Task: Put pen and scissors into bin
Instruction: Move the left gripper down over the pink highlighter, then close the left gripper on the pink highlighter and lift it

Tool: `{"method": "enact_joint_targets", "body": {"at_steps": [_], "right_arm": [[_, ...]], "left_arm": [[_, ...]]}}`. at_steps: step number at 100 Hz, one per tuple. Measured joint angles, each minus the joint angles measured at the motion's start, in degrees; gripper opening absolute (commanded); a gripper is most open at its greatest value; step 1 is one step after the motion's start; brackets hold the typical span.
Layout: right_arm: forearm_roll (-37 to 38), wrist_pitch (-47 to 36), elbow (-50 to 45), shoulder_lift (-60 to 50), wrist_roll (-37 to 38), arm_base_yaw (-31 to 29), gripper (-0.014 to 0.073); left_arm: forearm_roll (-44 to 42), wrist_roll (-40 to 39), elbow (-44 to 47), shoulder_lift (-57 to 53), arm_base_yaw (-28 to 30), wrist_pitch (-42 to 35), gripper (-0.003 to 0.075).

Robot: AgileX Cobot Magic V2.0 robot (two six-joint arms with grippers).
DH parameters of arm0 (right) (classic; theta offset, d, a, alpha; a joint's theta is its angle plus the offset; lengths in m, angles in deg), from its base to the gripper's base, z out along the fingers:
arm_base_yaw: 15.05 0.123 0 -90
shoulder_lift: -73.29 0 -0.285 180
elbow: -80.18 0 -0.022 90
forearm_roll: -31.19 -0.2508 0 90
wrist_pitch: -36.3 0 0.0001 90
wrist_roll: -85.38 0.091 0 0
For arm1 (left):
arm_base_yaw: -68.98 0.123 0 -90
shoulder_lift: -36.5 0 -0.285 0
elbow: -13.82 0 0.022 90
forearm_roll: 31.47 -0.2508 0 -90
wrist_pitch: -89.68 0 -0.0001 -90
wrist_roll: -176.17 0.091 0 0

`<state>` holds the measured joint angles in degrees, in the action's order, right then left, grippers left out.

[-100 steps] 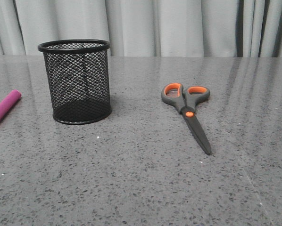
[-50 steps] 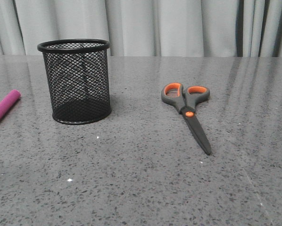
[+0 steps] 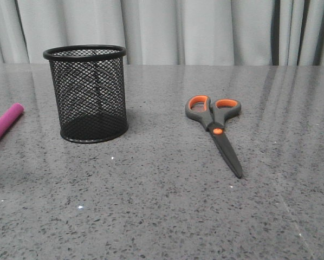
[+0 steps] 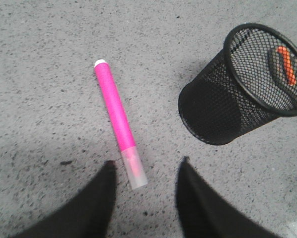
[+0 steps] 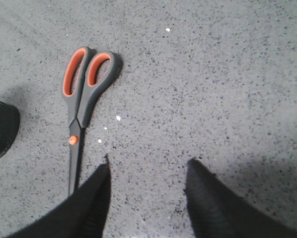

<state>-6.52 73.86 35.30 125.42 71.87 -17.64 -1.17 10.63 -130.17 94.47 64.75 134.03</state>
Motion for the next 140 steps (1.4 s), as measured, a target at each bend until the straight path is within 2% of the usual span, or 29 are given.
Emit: {"method": "enact_joint_targets", "body": {"at_steps": [16, 43, 56, 71, 83, 117, 140], "right_arm": [[-0.6, -0.9, 0.1, 0.0, -0.1, 0.0, 0.037], [-0.9, -0.4, 0.1, 0.0, -0.2, 0.0, 0.037], [-0.9, -0.4, 0.1, 0.0, -0.2, 0.0, 0.037], [-0.9, -0.3, 0.1, 0.0, -0.2, 0.0, 0.037], [-0.9, -0.1, 0.1, 0.0, -0.2, 0.0, 0.037], [-0.9, 0.0, 0.1, 0.0, -0.2, 0.0, 0.037], [-0.9, 0.0, 0.1, 0.0, -0.3, 0.0, 0.037]], "left_arm": [[3.1, 3.3, -1.9, 3.9, 0.0, 1.7, 0.0438], [2.5, 3.9, -6.0, 10.2, 0.0, 4.2, 0.0438], [0.0, 3.8, -7.5, 13.2, 0.0, 5.3, 0.0435], [-5.6, 1.4, -10.3, 15.7, -0.5, 9.0, 0.0371], [-9.0, 0.9, -11.4, 16.8, -1.7, 10.8, 0.0366], [-6.9, 1.2, -12.1, 16.9, -2.4, 10.2, 0.0365], [-7.9, -0.7, -12.3, 18.7, -7.1, 8.8, 0.0365]]}}
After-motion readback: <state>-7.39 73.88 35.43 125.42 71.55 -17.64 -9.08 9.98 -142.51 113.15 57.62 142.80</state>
